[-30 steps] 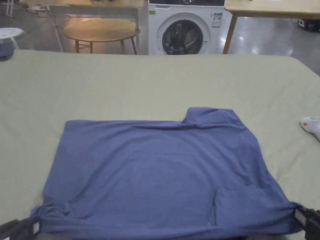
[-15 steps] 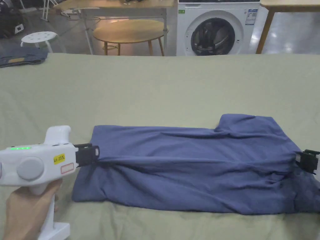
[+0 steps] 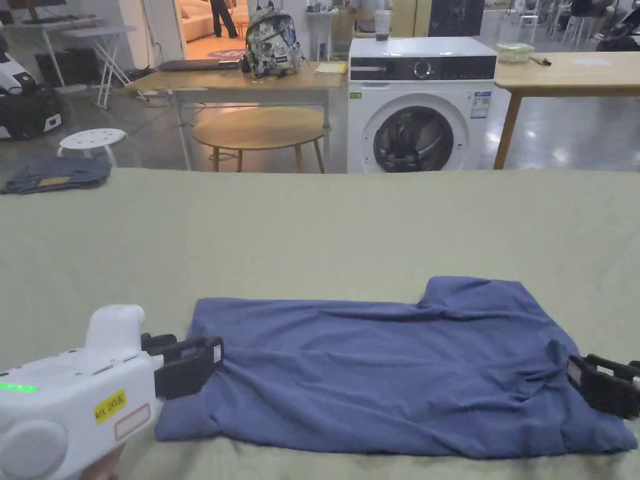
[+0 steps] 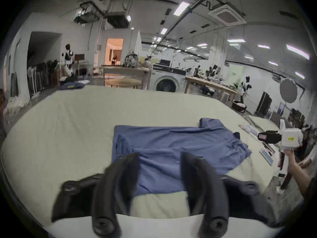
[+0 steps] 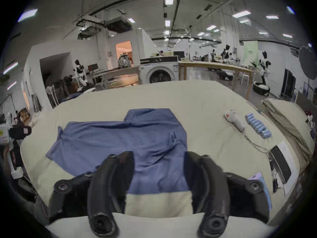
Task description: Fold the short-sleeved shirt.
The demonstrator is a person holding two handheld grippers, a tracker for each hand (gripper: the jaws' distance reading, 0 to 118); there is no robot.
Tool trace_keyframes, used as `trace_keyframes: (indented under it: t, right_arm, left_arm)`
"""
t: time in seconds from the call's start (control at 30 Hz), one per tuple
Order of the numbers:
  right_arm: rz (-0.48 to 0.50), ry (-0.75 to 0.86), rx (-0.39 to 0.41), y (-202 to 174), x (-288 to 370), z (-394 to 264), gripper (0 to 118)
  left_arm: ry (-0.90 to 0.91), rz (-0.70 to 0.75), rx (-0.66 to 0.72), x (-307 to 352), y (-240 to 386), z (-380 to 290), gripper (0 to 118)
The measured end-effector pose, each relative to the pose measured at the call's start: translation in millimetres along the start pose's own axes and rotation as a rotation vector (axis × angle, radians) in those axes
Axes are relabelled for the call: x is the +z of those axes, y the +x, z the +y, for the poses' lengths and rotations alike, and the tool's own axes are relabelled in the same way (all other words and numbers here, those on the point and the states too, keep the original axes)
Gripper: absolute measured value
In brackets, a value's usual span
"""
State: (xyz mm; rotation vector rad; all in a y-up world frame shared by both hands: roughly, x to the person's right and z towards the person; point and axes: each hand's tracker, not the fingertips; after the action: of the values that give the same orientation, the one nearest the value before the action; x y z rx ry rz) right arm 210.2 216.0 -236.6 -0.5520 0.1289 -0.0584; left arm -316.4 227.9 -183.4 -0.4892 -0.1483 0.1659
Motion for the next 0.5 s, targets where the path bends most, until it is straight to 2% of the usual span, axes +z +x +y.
trace_keyframes:
  t: [0.03,0.07,0.1,0.23,0.33,0.5]
  right_arm:
    - [0.007,0.012,0.015,-5,11,-6,32]
    - [0.009,0.011,0.022,-8,18,-11,11]
    - [0.01,0.013,0.033,-12,26,-17,0]
    - [0.003,0.011,0.037,-14,37,-41,0]
    - [0.009,-0.001,0.035,-18,38,-51,0]
    - [0.022,-0.002,0.02,-18,38,-51,0]
  left_arm:
    - [0.028,0.013,-0.026,9,6,-7,8]
    - [0.018,0.018,-0.035,14,11,-13,0]
    - [0.012,0.024,-0.046,19,16,-19,0]
    - [0.016,0.085,-0.099,40,37,-44,0]
    - [-0.007,0.071,-0.112,46,40,-50,0]
    - [-0.009,0.086,-0.056,45,30,-43,0]
